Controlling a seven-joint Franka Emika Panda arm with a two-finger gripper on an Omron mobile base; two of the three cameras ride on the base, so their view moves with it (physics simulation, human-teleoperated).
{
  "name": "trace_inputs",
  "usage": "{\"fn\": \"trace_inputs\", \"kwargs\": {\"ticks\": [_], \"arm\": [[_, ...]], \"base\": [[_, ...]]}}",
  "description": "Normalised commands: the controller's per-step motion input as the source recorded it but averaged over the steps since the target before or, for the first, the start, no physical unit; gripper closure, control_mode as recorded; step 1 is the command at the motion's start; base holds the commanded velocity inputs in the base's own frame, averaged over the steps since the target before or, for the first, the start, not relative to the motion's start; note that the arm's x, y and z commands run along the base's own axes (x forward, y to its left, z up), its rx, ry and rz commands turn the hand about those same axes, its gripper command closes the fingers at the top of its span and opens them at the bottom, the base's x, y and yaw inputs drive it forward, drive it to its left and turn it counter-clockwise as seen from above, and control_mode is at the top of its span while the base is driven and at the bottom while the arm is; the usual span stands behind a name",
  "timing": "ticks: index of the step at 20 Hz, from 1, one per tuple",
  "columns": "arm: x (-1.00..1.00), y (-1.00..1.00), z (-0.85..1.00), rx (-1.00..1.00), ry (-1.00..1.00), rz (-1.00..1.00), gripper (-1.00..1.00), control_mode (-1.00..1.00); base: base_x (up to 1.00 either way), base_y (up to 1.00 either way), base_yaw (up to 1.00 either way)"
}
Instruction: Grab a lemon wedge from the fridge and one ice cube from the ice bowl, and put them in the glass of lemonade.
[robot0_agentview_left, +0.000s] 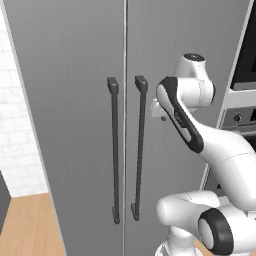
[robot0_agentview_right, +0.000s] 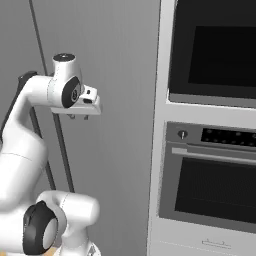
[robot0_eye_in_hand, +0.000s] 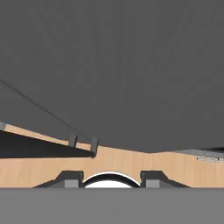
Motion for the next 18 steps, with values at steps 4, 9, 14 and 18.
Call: {"fn": "trace_inputs", "kwargs": {"ticks": [4, 9, 14, 18], "arm": [[-0.77, 0.01, 0.0, 0.0, -0.08, 0.0, -1.0, -1.0], [-0.88, 0.0, 0.0, 0.02, -0.03, 0.0, -1.0, -1.0], [-0.43, -0.08, -0.02, 0.07, -0.04, -0.01, -1.0, -1.0], [-0.02, 0.0, 0.0, 0.0, -0.01, 0.0, -1.0, 1.0]], "base": [[0.0, 0.0, 0.0], [0.0, 0.0, 0.0], [0.0, 0.0, 0.0], [-0.21, 0.17, -0.01]]}}
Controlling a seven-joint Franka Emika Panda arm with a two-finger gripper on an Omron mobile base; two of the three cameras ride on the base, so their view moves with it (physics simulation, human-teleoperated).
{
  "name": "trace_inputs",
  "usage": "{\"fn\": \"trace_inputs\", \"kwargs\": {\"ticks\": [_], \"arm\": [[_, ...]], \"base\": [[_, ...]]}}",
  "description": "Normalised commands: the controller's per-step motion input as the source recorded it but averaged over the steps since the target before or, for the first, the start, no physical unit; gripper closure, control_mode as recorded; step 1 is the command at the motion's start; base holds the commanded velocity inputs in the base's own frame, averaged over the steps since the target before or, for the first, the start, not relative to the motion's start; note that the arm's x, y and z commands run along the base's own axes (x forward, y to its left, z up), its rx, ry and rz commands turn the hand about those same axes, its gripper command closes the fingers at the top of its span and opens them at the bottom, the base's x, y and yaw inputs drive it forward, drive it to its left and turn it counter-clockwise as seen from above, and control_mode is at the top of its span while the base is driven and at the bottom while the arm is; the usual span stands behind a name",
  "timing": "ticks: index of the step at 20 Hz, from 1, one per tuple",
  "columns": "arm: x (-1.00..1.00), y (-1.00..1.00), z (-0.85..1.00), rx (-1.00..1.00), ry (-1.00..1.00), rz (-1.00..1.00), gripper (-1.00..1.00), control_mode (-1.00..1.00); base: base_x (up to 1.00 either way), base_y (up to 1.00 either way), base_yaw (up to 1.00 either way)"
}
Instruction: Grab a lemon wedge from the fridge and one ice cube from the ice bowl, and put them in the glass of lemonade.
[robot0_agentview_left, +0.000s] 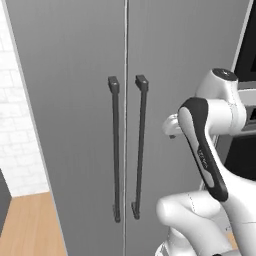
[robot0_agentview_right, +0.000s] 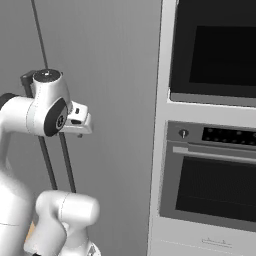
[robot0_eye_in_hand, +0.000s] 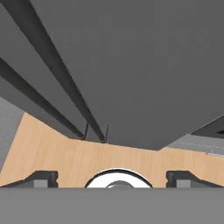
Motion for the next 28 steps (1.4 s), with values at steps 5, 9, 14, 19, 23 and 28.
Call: {"fn": "trace_inputs", "kwargs": {"ticks": [5, 9, 14, 19, 23, 28], "arm": [[0.0, 0.0, 0.0, 0.0, 0.0, 0.0, -1.0, 1.0], [0.0, 0.0, 0.0, 0.0, 0.0, 0.0, -1.0, 1.0], [0.0, 0.0, 0.0, 0.0, 0.0, 0.0, -1.0, 1.0], [0.0, 0.0, 0.0, 0.0, 0.0, 0.0, -1.0, 1.0], [0.0, 0.0, 0.0, 0.0, 0.0, 0.0, -1.0, 1.0], [0.0, 0.0, 0.0, 0.0, 0.0, 0.0, -1.0, 1.0]], "base": [[-0.39, 0.57, -0.08], [-0.14, 0.67, -0.04], [-0.12, 0.14, 0.0], [-0.89, -0.2, -0.04], [-0.74, -0.03, -0.03], [-0.08, -0.25, -0.01]]}}
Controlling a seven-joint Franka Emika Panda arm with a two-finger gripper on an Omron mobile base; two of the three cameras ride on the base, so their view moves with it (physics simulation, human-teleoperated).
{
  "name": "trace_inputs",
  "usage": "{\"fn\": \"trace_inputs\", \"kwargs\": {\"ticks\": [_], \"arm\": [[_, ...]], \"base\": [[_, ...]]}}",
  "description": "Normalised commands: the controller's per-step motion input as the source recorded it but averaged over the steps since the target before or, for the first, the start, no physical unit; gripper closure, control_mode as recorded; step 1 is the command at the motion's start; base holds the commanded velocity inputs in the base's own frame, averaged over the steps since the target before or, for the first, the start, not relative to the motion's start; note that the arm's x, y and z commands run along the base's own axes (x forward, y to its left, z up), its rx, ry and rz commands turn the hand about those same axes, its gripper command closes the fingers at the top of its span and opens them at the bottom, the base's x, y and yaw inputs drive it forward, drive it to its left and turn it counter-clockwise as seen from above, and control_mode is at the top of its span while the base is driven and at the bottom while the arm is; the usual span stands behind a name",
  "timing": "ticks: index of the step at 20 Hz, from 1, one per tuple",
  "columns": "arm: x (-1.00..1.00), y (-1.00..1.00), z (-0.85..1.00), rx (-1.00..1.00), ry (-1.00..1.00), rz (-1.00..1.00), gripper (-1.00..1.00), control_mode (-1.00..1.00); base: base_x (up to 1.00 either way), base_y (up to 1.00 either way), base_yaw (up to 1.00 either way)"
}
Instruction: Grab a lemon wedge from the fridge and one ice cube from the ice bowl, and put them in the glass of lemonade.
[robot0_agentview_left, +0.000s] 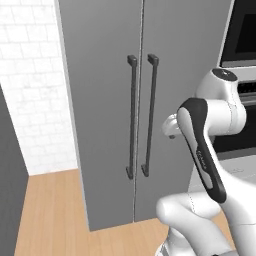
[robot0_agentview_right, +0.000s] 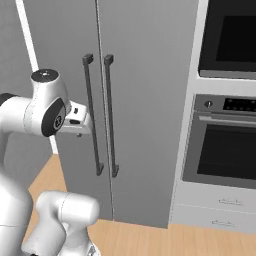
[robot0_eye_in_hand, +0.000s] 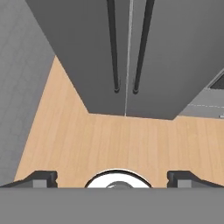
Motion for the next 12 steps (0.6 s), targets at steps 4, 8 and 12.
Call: {"fn": "trace_inputs", "kwargs": {"ticks": [4, 8, 12], "arm": [[0.0, 0.0, 0.0, 0.0, 0.0, 0.0, -1.0, 1.0], [0.0, 0.0, 0.0, 0.0, 0.0, 0.0, -1.0, 1.0], [0.0, 0.0, 0.0, 0.0, 0.0, 0.0, -1.0, 1.0]], "base": [[0.04, -0.58, 0.0], [0.0, -0.48, 0.0], [-0.29, 0.05, -0.02]]}}
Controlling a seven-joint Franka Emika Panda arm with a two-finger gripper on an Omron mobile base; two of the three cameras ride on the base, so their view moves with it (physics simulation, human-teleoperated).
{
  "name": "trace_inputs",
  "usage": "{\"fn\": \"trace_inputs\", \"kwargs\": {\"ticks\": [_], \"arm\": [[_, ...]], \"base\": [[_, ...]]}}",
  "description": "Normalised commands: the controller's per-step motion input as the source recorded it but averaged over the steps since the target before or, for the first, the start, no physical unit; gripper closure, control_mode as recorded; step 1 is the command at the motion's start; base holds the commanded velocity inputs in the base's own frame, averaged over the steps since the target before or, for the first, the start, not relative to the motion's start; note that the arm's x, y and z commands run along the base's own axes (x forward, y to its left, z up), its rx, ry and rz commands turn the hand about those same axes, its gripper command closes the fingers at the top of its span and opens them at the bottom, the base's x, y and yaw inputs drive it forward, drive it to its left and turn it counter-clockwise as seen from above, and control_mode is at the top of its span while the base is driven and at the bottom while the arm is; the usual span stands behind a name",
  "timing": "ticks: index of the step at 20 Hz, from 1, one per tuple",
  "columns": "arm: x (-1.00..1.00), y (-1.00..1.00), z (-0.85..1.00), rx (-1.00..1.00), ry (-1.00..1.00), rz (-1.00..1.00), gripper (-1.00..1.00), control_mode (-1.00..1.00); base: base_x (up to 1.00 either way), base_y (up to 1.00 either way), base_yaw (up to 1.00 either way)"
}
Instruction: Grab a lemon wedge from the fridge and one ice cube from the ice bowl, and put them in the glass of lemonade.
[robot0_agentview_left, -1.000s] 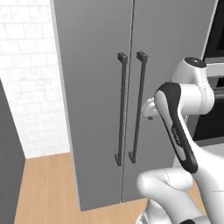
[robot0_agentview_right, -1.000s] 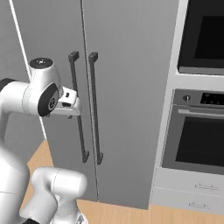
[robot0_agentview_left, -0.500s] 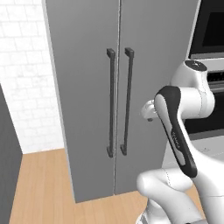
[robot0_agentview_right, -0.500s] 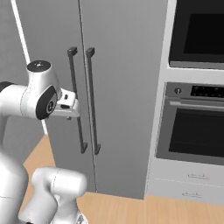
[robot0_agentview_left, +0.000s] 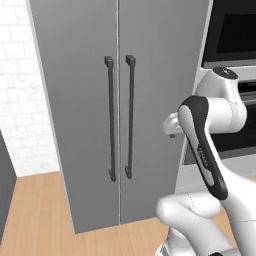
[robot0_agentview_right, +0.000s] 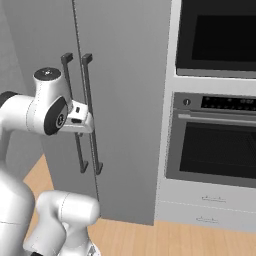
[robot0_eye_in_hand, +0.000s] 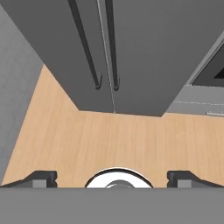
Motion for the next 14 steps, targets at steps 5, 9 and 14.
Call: {"fn": "trace_inputs", "kwargs": {"ticks": [5, 9, 14], "arm": [[-0.08, 0.06, 0.0, 0.0, -0.01, -0.01, -1.0, -1.0], [-0.04, 0.27, 0.16, -0.01, -0.25, 0.0, -1.0, -1.0], [0.36, 0.26, 0.14, -0.01, -0.26, 0.0, -1.0, -1.0]], "base": [[-0.26, 0.06, -0.02], [0.0, 0.0, 0.0], [0.0, 0.0, 0.0]]}}
